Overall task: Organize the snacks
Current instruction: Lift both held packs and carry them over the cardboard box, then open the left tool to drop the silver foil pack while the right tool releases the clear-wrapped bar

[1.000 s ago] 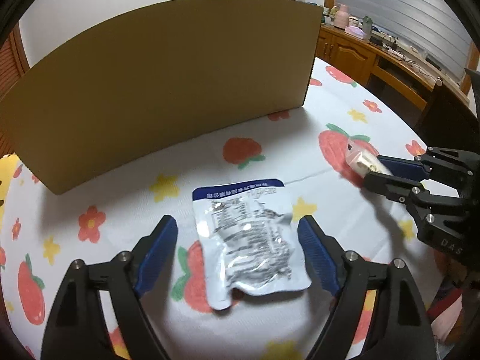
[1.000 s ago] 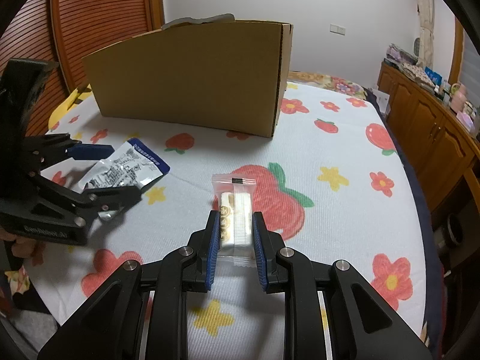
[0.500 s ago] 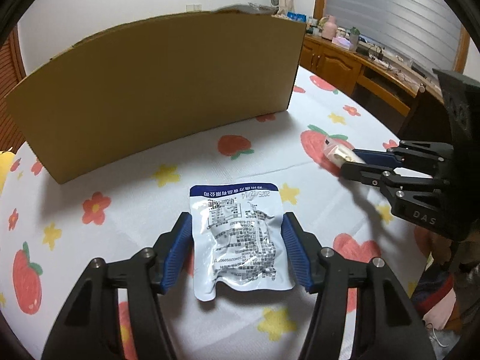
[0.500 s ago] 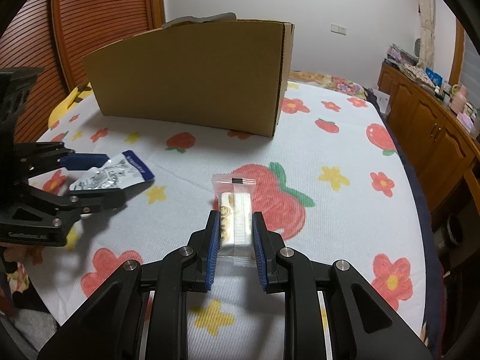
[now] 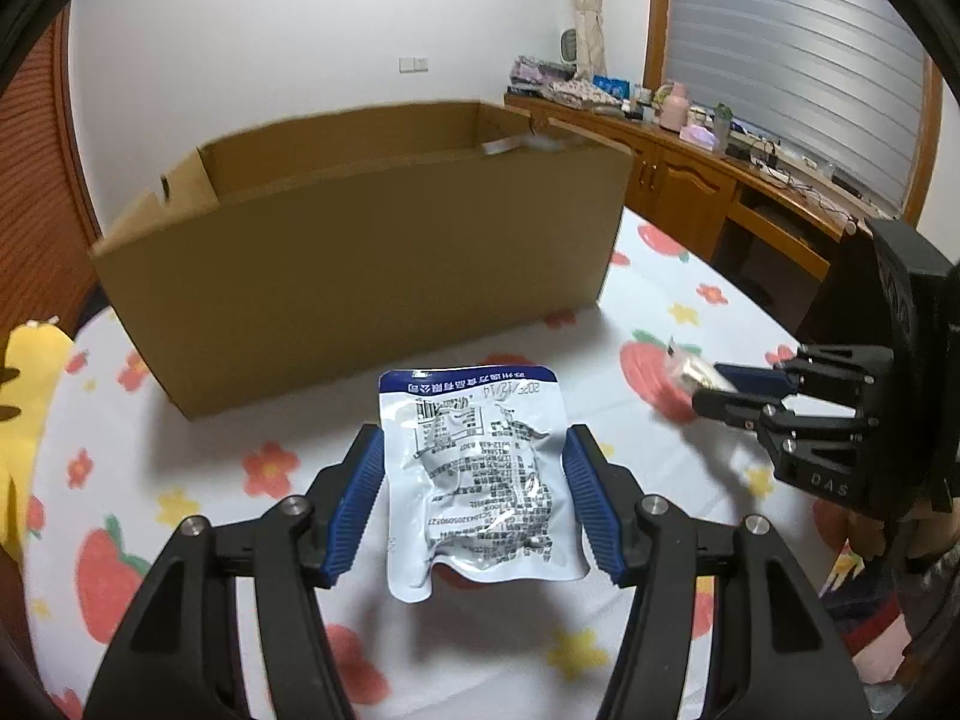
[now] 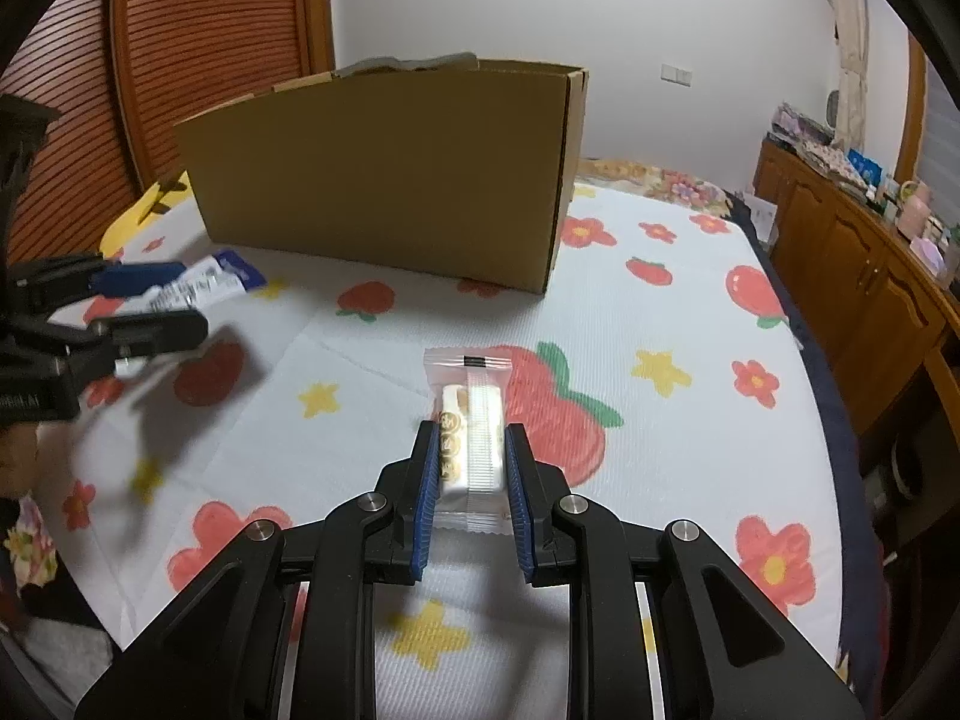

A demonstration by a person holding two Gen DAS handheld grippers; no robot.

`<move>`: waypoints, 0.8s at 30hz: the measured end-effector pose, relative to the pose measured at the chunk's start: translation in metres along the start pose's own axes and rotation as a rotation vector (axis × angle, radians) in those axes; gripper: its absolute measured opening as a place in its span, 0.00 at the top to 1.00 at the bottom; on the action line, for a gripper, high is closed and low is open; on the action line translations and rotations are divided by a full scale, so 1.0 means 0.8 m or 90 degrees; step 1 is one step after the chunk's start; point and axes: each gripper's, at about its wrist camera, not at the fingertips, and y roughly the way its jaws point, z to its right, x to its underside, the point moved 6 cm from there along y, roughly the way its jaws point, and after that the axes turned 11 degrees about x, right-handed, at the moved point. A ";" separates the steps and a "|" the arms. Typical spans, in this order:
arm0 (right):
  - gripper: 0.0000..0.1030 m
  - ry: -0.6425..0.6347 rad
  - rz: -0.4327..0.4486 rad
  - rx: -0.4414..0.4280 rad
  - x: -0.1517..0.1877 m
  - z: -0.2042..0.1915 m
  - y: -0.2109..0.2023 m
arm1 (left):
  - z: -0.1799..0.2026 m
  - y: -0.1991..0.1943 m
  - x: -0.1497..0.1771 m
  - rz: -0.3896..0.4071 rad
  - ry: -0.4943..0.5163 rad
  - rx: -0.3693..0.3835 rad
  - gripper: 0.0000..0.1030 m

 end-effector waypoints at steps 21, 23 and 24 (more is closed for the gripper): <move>0.81 0.008 0.141 -0.037 -0.209 -0.008 -0.030 | -0.093 -0.023 -0.162 0.109 -0.011 -0.065 0.41; 0.81 0.014 0.128 -0.044 -0.220 -0.010 -0.013 | -0.101 -0.017 -0.163 0.107 -0.018 -0.066 0.41; 0.81 0.019 0.120 -0.048 -0.224 -0.012 -0.004 | -0.107 -0.012 -0.165 0.106 -0.024 -0.070 0.40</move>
